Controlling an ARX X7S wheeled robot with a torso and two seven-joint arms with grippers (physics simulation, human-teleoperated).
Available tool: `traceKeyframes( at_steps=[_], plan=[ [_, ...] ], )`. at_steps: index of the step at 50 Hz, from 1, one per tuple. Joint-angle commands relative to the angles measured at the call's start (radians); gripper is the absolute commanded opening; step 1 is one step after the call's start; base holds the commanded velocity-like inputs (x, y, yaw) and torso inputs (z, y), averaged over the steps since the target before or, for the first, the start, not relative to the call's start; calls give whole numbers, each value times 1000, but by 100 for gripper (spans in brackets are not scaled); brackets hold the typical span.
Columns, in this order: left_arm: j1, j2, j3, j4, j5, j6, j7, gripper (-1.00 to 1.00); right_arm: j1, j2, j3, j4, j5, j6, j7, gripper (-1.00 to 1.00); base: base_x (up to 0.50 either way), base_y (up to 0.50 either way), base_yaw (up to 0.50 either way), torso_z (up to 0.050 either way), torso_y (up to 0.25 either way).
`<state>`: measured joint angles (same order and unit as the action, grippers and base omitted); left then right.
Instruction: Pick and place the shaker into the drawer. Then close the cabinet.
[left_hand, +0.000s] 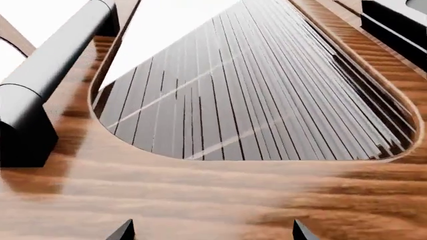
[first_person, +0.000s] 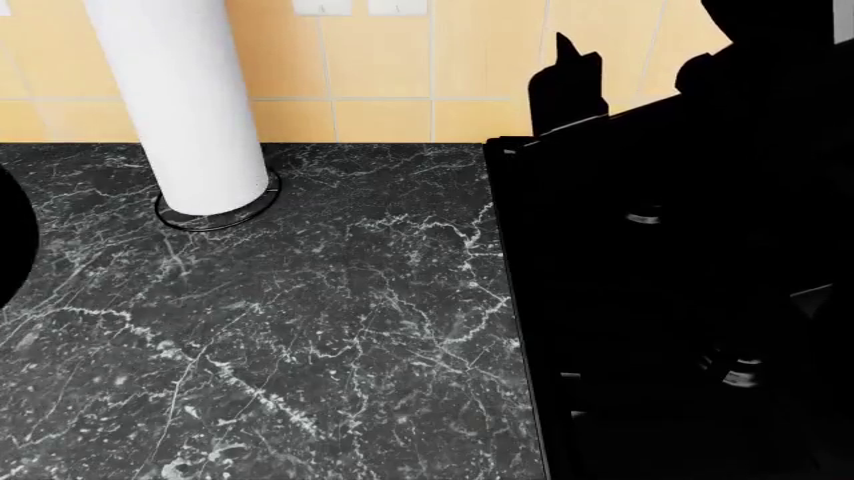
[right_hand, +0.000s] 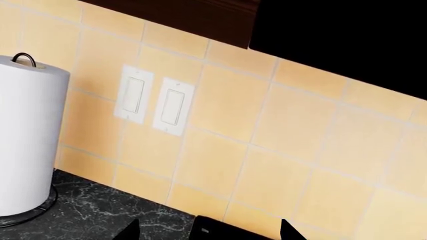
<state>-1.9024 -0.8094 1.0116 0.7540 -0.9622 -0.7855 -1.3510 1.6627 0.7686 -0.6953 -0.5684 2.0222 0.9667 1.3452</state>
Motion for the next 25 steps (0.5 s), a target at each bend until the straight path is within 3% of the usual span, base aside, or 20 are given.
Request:
traceKeyframes(
  at_steps=[1, 25],
  plan=[
    [86, 54, 36, -167, 41, 88, 117, 100, -10, 11, 2, -7, -6, -9, -8, 100, 0, 0, 0, 0, 0],
    [218, 131, 87, -596, 79, 209, 342, 100, -13, 16, -4, -14, -5, -20, -9, 100, 0, 0, 0, 0, 0]
  ],
)
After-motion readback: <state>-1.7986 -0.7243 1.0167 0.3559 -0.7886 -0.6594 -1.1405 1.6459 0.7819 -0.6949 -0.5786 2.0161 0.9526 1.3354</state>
